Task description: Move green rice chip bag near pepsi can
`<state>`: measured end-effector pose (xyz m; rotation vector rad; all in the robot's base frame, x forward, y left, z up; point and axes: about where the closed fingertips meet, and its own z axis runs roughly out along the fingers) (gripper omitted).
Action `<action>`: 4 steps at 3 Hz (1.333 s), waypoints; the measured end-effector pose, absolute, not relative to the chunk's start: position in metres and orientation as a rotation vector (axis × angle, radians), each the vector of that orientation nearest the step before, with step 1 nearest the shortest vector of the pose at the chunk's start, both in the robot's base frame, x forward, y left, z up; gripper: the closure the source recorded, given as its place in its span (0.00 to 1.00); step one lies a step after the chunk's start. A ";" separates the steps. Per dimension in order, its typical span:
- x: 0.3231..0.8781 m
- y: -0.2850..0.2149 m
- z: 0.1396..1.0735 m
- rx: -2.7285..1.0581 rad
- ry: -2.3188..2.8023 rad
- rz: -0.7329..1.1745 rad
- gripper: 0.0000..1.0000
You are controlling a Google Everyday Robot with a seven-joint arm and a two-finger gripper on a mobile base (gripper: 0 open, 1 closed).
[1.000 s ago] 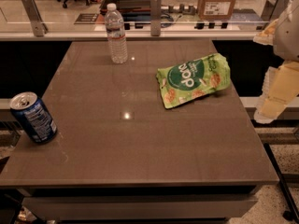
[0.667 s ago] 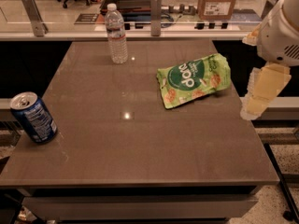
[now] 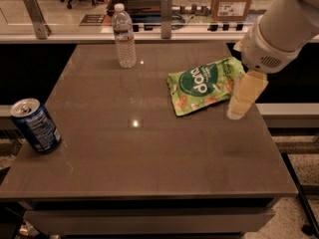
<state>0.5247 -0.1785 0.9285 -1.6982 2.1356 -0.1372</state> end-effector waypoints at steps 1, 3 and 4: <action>0.558 -0.165 0.911 -1.706 2.104 -0.087 0.00; 0.605 -0.144 0.875 -1.733 2.094 0.015 0.00; 0.619 -0.143 0.847 -1.730 2.127 0.052 0.00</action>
Offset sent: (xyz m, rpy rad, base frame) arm 0.0999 0.0413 -0.0594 0.1021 0.0570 0.0737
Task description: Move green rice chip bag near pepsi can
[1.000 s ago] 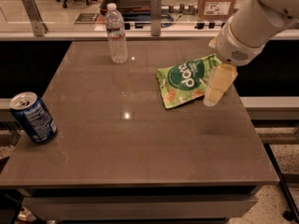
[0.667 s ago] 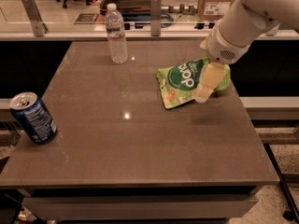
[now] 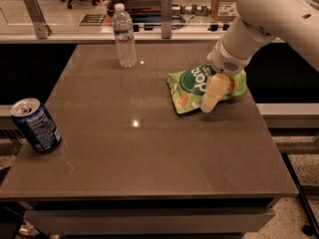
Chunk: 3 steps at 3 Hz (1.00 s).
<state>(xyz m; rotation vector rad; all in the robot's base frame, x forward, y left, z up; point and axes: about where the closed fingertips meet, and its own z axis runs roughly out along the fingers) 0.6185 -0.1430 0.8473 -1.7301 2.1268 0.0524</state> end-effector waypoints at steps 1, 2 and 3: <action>0.625 -0.145 0.827 -1.734 2.162 0.079 0.00; 0.624 -0.144 0.825 -1.737 2.162 0.080 0.18; 0.624 -0.143 0.824 -1.740 2.162 0.083 0.41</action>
Offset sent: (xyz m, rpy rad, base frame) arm 0.0050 -0.0014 -0.0168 -0.0027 0.0296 -0.0077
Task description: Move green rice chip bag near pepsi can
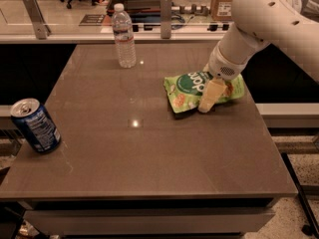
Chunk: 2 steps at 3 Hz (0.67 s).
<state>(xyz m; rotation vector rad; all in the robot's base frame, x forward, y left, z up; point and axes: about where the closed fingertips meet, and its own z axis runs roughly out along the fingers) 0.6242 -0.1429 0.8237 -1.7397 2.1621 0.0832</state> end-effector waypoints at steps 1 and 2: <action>0.624 -0.143 0.825 -1.740 2.162 0.084 0.64; 0.624 -0.143 0.829 -1.741 2.162 0.084 0.88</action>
Offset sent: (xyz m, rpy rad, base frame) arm 0.0000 0.0002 0.0011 -0.0001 0.0006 0.0004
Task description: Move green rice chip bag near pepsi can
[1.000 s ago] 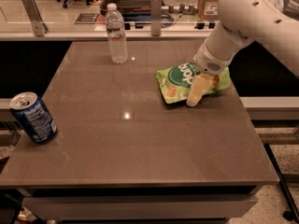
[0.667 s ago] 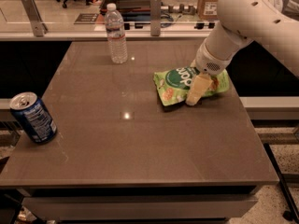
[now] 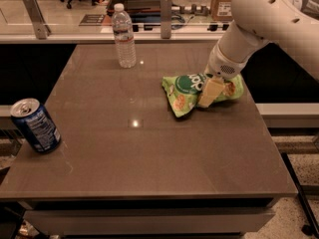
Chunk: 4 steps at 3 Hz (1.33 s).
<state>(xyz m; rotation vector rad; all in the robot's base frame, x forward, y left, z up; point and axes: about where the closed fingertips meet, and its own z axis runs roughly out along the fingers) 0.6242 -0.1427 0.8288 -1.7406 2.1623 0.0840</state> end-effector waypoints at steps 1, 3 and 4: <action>0.624 -0.142 0.827 -1.743 2.163 0.086 1.00; 0.618 -0.134 0.852 -1.768 2.114 0.106 1.00; 0.607 -0.128 0.882 -1.767 2.044 0.126 1.00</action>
Offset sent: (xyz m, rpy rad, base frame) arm 0.0000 0.0008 -0.0016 -0.0003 0.0026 0.0016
